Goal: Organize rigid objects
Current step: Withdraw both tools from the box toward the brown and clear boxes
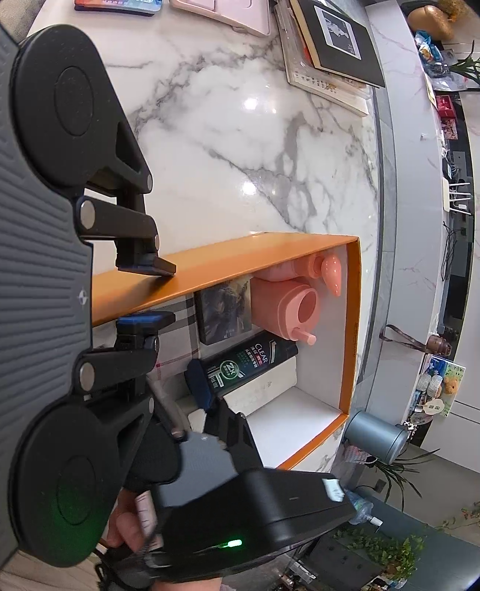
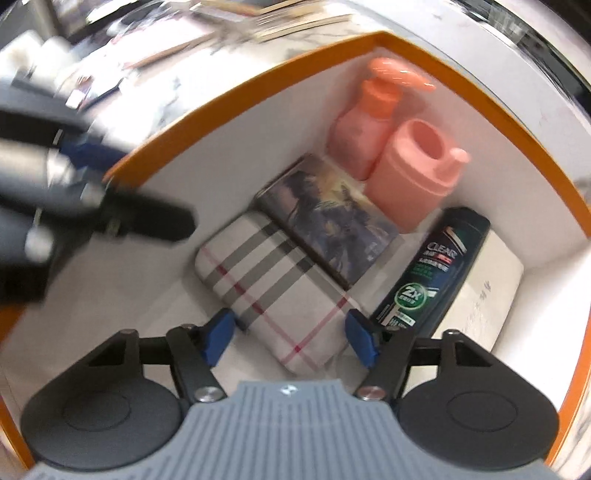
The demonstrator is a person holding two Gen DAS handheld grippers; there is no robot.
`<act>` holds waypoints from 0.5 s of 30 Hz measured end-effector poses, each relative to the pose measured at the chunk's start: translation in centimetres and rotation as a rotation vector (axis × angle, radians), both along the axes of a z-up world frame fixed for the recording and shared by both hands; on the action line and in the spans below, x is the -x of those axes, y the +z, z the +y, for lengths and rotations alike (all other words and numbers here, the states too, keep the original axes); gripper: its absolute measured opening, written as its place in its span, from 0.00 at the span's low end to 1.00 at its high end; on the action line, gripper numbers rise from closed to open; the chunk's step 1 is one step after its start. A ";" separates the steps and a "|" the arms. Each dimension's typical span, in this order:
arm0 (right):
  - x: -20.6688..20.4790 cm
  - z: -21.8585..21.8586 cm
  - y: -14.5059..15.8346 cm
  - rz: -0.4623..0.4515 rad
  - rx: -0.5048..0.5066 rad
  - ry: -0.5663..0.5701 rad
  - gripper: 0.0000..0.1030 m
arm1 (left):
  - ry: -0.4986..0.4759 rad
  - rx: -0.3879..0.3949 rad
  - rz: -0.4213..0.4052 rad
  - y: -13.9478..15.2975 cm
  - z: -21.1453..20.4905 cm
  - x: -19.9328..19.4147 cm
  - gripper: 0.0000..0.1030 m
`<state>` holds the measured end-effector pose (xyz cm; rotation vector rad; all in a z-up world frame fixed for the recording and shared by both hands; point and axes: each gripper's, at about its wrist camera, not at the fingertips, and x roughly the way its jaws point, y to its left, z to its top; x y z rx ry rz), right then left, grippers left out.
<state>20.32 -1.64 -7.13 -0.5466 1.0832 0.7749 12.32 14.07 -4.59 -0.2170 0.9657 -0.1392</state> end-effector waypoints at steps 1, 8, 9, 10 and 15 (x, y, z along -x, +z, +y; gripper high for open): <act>-0.2 -0.2 0.2 -0.004 -0.020 -0.032 0.60 | -0.001 -0.002 0.000 0.0 0.0 0.0 0.22; 0.2 -0.5 1.5 -0.018 -0.055 -0.093 0.56 | 0.000 -0.011 0.007 0.1 -0.2 0.0 0.22; 0.5 -0.6 1.8 -0.031 -0.053 -0.087 0.54 | 0.001 -0.014 0.008 0.1 -0.2 0.0 0.22; -0.5 -1.0 1.4 -0.042 -0.051 -0.083 0.53 | 0.003 -0.016 0.009 0.1 -0.3 0.1 0.22; -0.6 -2.3 1.9 -0.074 -0.109 -0.135 0.53 | 0.021 -0.047 -0.031 1.3 -0.7 0.9 0.22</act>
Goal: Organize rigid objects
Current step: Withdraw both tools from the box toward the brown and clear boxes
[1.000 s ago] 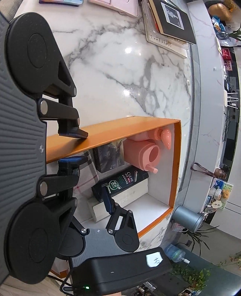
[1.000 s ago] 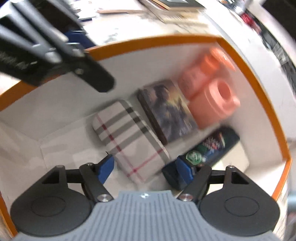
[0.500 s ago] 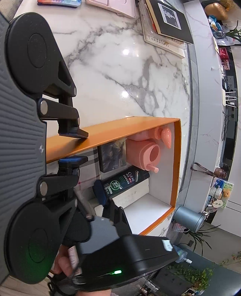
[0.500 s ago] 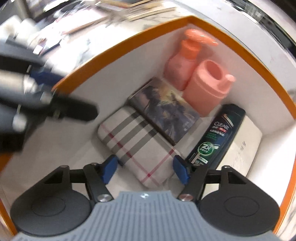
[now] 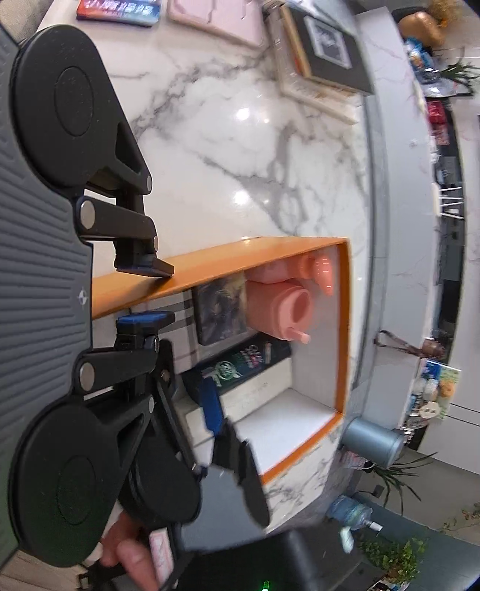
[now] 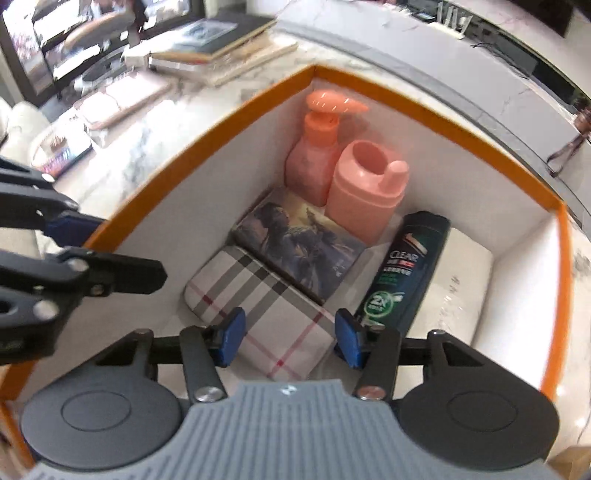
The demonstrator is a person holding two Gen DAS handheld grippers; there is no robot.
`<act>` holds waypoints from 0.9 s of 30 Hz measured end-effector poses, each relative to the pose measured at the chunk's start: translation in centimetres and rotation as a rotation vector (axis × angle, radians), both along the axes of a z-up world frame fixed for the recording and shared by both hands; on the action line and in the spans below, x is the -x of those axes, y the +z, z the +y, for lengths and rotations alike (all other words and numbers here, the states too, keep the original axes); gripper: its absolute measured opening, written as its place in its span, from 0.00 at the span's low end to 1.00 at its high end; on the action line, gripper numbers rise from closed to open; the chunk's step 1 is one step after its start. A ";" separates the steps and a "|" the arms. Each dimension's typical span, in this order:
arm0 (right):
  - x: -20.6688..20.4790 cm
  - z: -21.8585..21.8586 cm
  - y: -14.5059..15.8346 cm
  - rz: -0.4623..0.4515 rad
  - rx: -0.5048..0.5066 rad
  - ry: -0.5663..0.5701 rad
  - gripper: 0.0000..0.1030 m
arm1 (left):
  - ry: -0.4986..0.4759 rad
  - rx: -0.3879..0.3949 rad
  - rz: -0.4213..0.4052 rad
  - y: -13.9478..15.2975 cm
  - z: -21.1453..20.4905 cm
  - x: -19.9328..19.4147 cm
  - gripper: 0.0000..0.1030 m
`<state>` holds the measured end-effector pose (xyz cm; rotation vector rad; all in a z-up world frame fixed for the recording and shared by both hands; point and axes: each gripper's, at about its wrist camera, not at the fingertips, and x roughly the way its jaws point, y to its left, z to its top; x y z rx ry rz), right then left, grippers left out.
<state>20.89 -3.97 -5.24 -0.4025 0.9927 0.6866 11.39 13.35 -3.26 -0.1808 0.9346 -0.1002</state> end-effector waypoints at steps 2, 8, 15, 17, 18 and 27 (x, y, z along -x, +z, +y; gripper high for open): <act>1.4 -1.1 0.8 -0.012 -0.035 -0.044 0.53 | 0.009 -0.027 -0.045 1.2 -0.5 0.8 0.22; 6.5 -4.7 3.4 -0.116 -0.200 -0.215 0.53 | -0.036 -0.045 -0.136 4.3 -3.3 3.1 0.22; 12.0 -13.4 5.6 -0.170 -0.312 -0.438 0.54 | -0.209 0.022 -0.179 5.7 -9.9 4.5 0.22; 12.8 -16.1 5.9 -0.187 -0.285 -0.487 0.54 | -0.261 0.035 -0.180 5.9 -12.1 4.5 0.22; 13.1 -17.4 6.0 -0.192 -0.263 -0.521 0.54 | -0.284 0.038 -0.176 5.9 -13.3 4.3 0.22; 11.3 -27.2 3.5 -0.098 -0.159 -0.758 0.63 | -0.463 -0.010 -0.084 4.1 -22.8 0.9 0.22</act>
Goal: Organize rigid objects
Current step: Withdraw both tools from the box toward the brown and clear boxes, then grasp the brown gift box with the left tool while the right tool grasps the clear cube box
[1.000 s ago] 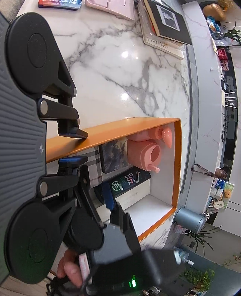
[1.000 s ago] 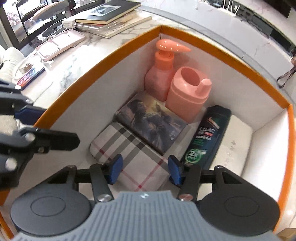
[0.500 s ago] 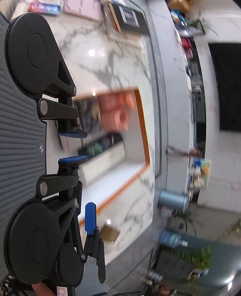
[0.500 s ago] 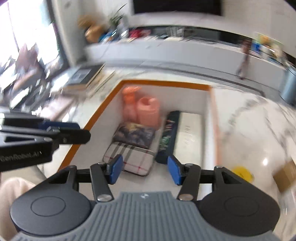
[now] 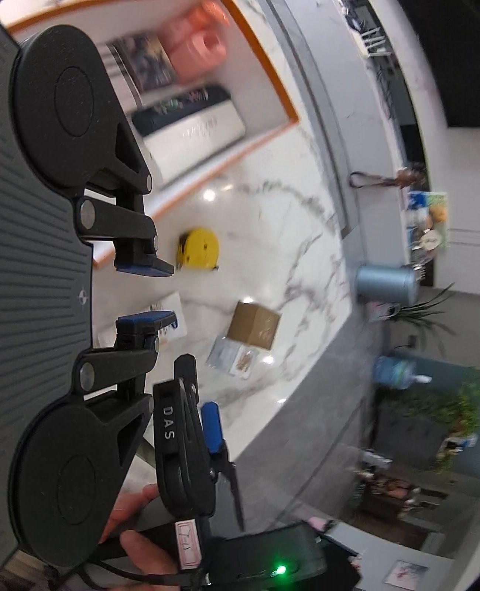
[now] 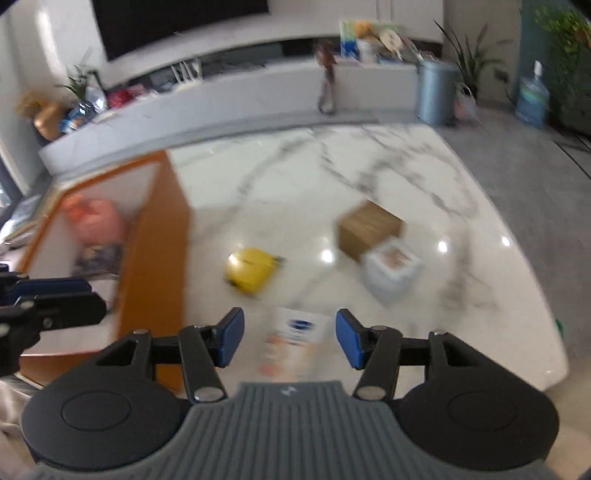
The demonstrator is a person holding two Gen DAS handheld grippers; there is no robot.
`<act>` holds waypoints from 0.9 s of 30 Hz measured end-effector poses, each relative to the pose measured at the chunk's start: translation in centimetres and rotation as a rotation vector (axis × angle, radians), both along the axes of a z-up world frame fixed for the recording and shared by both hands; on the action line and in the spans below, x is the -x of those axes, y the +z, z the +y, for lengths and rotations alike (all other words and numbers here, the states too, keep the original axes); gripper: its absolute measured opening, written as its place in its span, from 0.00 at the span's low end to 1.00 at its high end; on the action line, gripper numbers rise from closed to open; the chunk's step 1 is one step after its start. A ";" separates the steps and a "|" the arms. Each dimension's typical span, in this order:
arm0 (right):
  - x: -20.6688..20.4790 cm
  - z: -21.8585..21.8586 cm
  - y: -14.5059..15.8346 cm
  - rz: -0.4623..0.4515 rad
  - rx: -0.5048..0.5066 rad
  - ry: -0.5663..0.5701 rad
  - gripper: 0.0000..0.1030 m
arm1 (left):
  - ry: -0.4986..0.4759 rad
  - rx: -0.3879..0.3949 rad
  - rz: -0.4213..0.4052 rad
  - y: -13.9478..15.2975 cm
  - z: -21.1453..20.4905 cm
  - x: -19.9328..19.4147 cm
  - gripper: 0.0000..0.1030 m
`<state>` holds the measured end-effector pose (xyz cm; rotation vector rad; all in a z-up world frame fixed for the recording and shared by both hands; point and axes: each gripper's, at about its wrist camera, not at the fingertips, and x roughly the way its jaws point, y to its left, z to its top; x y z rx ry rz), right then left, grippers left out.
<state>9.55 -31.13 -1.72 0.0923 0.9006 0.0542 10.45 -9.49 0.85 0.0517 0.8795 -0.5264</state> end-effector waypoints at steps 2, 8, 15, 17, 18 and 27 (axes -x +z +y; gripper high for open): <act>-1.5 -0.7 -1.0 0.043 0.024 0.008 0.66 | -0.012 -0.036 0.027 -0.8 -1.8 -1.5 0.22; -5.5 -1.5 -2.3 0.056 0.170 0.078 0.72 | -0.009 -0.131 0.076 -2.8 -5.3 -5.3 0.22; -7.7 -2.4 -4.5 -0.001 0.208 0.157 0.72 | -0.022 -0.178 0.124 -4.8 -7.5 -9.5 0.24; -8.1 -2.5 -5.2 0.005 0.176 0.187 0.73 | -0.034 -0.192 0.130 -5.2 -8.1 -10.3 0.25; -8.2 -2.6 -5.3 -0.011 0.174 0.188 0.73 | -0.041 -0.198 0.131 -5.4 -8.3 -10.6 0.25; -8.8 -5.2 -5.1 -0.073 0.108 0.108 0.74 | -0.063 -0.198 0.108 -5.5 -9.4 -12.2 0.31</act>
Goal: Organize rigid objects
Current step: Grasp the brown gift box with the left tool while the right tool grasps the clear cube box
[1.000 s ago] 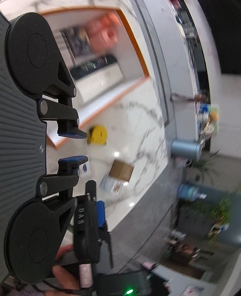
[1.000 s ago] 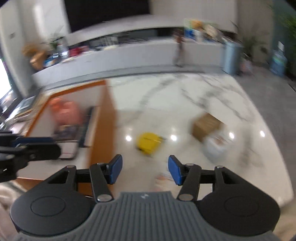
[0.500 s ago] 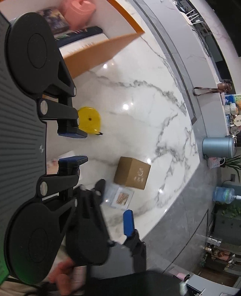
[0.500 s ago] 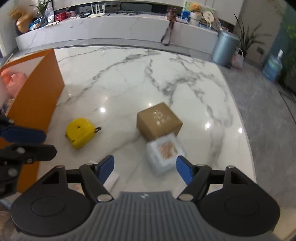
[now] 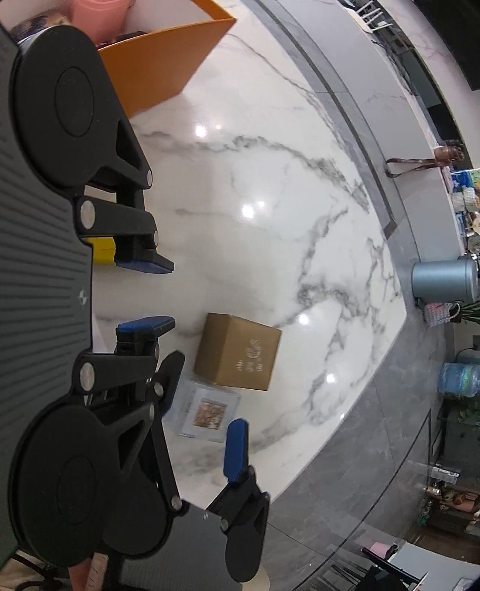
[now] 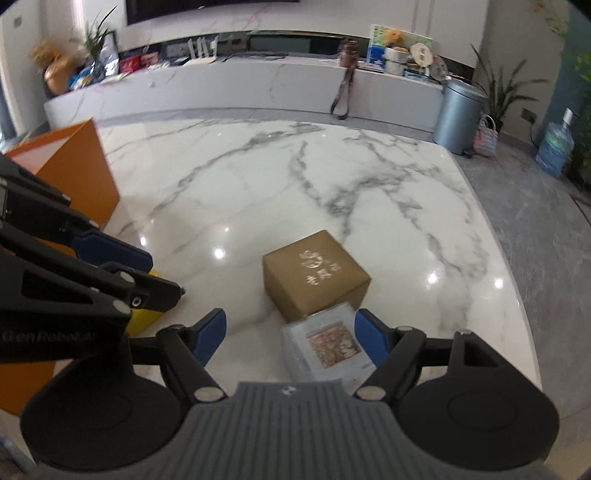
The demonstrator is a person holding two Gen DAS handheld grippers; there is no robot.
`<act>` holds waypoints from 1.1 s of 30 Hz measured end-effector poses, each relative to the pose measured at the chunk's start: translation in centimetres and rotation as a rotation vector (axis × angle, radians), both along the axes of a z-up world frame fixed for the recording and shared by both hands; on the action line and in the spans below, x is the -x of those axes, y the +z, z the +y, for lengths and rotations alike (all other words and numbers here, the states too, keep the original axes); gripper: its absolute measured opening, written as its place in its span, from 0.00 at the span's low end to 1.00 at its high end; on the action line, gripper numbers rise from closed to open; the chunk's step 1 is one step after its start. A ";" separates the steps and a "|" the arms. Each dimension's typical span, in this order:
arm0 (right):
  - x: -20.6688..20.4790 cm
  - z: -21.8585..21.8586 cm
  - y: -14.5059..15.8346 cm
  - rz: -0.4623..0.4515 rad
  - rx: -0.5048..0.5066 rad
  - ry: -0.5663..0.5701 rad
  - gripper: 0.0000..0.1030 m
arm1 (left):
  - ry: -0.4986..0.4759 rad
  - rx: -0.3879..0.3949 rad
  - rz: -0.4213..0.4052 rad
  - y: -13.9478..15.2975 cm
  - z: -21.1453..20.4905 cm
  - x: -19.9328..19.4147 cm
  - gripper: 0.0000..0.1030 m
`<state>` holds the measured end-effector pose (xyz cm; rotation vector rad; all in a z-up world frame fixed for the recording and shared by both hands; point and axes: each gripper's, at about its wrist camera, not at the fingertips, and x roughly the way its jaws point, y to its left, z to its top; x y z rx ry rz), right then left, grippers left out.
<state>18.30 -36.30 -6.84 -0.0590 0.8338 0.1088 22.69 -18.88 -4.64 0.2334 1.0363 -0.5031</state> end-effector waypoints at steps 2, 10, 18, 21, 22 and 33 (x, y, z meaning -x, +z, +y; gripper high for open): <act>0.0 -0.9 0.1 0.000 -0.040 -0.026 0.75 | -0.004 0.001 -0.008 0.1 -0.1 -0.3 0.31; -1.0 -2.4 -1.0 0.069 -0.107 -0.085 0.73 | -0.048 -0.016 0.001 -0.3 -0.7 -0.8 0.37; -1.1 -3.8 -1.7 0.113 -0.169 -0.149 0.63 | -0.095 0.009 0.008 -0.6 -1.8 -1.6 0.47; -1.1 -4.9 -1.7 0.109 -0.168 -0.230 0.63 | -0.126 0.015 -0.001 -0.7 -2.9 -1.9 0.58; -1.0 -5.4 -1.7 0.106 -0.156 -0.273 0.63 | -0.140 0.014 -0.010 -0.7 -3.3 -2.0 0.61; -0.9 -8.6 -1.9 0.084 -0.190 -0.430 0.64 | -0.249 0.004 -0.025 -2.7 -6.2 -4.1 0.77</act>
